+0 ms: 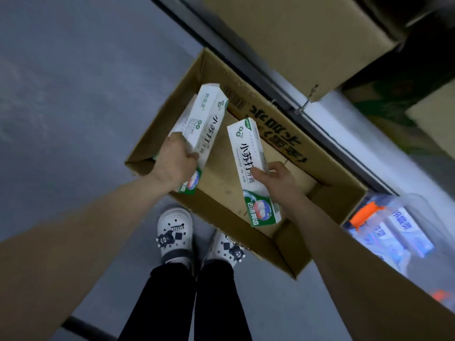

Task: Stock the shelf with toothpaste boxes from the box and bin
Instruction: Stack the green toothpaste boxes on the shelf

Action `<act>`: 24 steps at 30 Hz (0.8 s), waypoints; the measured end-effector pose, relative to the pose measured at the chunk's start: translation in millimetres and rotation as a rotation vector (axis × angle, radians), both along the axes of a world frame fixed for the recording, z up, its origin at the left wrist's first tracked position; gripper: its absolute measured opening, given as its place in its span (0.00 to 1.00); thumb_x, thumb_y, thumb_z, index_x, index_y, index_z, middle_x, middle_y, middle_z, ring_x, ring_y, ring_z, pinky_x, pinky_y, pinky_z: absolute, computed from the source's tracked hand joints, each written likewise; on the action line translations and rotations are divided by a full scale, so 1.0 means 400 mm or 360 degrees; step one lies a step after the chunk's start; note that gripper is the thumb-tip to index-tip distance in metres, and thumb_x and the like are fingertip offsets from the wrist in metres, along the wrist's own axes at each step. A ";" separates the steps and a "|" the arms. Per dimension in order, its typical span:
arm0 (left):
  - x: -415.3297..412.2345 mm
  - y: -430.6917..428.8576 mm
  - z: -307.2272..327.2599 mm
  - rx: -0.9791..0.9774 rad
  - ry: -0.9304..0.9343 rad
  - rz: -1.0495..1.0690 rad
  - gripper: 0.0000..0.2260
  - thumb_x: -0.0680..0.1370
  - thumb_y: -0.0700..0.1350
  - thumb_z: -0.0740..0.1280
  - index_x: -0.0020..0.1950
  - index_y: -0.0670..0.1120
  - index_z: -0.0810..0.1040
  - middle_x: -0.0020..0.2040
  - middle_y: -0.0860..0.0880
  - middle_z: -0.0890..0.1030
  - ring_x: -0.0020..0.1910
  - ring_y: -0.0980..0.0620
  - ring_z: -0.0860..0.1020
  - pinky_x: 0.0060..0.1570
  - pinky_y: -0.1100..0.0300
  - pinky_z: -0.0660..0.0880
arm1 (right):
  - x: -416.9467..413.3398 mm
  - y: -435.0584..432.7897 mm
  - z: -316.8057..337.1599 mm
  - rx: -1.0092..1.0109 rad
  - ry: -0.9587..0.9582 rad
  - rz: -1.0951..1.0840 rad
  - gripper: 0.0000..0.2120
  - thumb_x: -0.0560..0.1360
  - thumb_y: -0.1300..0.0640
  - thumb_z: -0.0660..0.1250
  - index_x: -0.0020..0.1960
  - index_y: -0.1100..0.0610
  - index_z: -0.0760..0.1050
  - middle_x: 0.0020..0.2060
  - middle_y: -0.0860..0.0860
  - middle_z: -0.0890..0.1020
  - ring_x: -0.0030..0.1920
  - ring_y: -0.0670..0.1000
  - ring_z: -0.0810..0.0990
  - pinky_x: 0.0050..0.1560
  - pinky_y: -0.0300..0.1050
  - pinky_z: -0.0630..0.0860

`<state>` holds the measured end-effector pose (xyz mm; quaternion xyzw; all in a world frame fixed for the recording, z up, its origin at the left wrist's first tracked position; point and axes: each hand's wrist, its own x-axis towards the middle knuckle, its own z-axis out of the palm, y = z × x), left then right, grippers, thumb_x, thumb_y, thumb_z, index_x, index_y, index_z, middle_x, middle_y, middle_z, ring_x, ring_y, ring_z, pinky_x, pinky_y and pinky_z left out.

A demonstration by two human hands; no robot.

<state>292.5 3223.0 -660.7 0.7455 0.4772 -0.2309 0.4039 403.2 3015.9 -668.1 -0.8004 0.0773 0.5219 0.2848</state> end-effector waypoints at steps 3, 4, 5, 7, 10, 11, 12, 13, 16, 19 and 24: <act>0.014 -0.016 0.117 -0.0120 -0.0003 0.0041 0.18 0.78 0.42 0.67 0.64 0.38 0.66 0.65 0.39 0.75 0.57 0.44 0.77 0.48 0.52 0.77 | 0.010 0.009 0.120 0.0061 0.0042 -0.0202 0.20 0.74 0.47 0.72 0.59 0.54 0.70 0.50 0.51 0.84 0.44 0.51 0.85 0.45 0.48 0.82; 0.018 -0.019 0.166 -0.0151 -0.0017 0.0055 0.17 0.79 0.42 0.67 0.64 0.39 0.66 0.64 0.40 0.75 0.54 0.46 0.77 0.43 0.56 0.76 | 0.015 0.010 0.169 0.0076 0.0044 -0.0239 0.20 0.74 0.47 0.73 0.60 0.54 0.70 0.50 0.52 0.84 0.45 0.52 0.85 0.48 0.51 0.83; 0.021 -0.020 0.204 -0.0166 -0.0022 0.0057 0.17 0.79 0.43 0.67 0.63 0.40 0.66 0.64 0.41 0.75 0.51 0.48 0.76 0.40 0.59 0.73 | 0.018 0.012 0.205 0.0082 0.0035 -0.0255 0.21 0.73 0.47 0.73 0.60 0.54 0.70 0.50 0.52 0.84 0.46 0.53 0.85 0.51 0.54 0.82; 0.027 -0.021 0.292 -0.0190 -0.0050 0.0053 0.16 0.79 0.43 0.66 0.63 0.41 0.66 0.63 0.42 0.75 0.47 0.52 0.75 0.38 0.61 0.70 | 0.026 0.012 0.300 0.0106 0.0003 -0.0265 0.21 0.73 0.45 0.73 0.60 0.53 0.70 0.51 0.51 0.84 0.46 0.52 0.86 0.52 0.55 0.82; 0.040 -0.016 0.418 -0.0225 -0.0100 0.0040 0.13 0.80 0.42 0.64 0.63 0.42 0.67 0.63 0.43 0.75 0.44 0.53 0.74 0.38 0.62 0.69 | 0.033 0.012 0.417 0.0106 -0.0049 -0.0258 0.23 0.72 0.44 0.74 0.60 0.52 0.70 0.51 0.50 0.84 0.46 0.51 0.86 0.53 0.56 0.81; 0.044 -0.013 0.469 -0.0250 -0.0129 0.0036 0.14 0.80 0.42 0.63 0.64 0.41 0.67 0.63 0.44 0.75 0.45 0.53 0.74 0.39 0.63 0.69 | 0.036 0.013 0.467 0.0118 -0.0077 -0.0246 0.23 0.70 0.44 0.75 0.58 0.52 0.71 0.51 0.49 0.84 0.46 0.51 0.86 0.53 0.56 0.81; 0.048 -0.012 0.514 -0.0261 -0.0163 0.0030 0.14 0.81 0.41 0.62 0.65 0.41 0.67 0.62 0.45 0.75 0.45 0.54 0.74 0.39 0.65 0.69 | 0.037 0.013 0.508 0.0116 -0.0099 -0.0242 0.23 0.69 0.43 0.76 0.56 0.51 0.71 0.51 0.49 0.84 0.46 0.52 0.86 0.53 0.56 0.81; 0.052 -0.010 0.567 -0.0266 -0.0193 0.0017 0.14 0.81 0.41 0.62 0.65 0.40 0.67 0.61 0.46 0.75 0.45 0.54 0.74 0.37 0.67 0.69 | 0.039 0.011 0.554 0.0126 -0.0123 -0.0255 0.23 0.67 0.43 0.77 0.53 0.51 0.70 0.50 0.49 0.85 0.45 0.52 0.86 0.53 0.57 0.81; 0.057 -0.007 0.720 -0.0195 -0.0255 -0.0047 0.15 0.81 0.41 0.61 0.67 0.40 0.67 0.63 0.42 0.75 0.53 0.47 0.75 0.46 0.63 0.67 | 0.038 0.009 0.700 0.0165 -0.0174 -0.0240 0.23 0.66 0.45 0.77 0.51 0.52 0.69 0.48 0.50 0.85 0.43 0.52 0.86 0.50 0.57 0.82; 0.049 -0.013 0.878 -0.0163 -0.0335 -0.0105 0.15 0.81 0.40 0.61 0.66 0.39 0.67 0.64 0.41 0.74 0.51 0.50 0.70 0.43 0.65 0.63 | 0.030 0.004 0.856 0.0216 -0.0281 -0.0223 0.23 0.65 0.44 0.77 0.48 0.52 0.68 0.47 0.50 0.85 0.44 0.52 0.85 0.50 0.58 0.81; 0.036 -0.029 1.108 -0.0127 -0.0441 -0.0177 0.18 0.80 0.41 0.63 0.70 0.41 0.66 0.65 0.42 0.74 0.59 0.46 0.74 0.49 0.61 0.67 | 0.019 -0.020 1.104 0.0299 -0.0438 -0.0196 0.26 0.62 0.42 0.76 0.51 0.55 0.70 0.46 0.51 0.84 0.44 0.53 0.85 0.50 0.58 0.81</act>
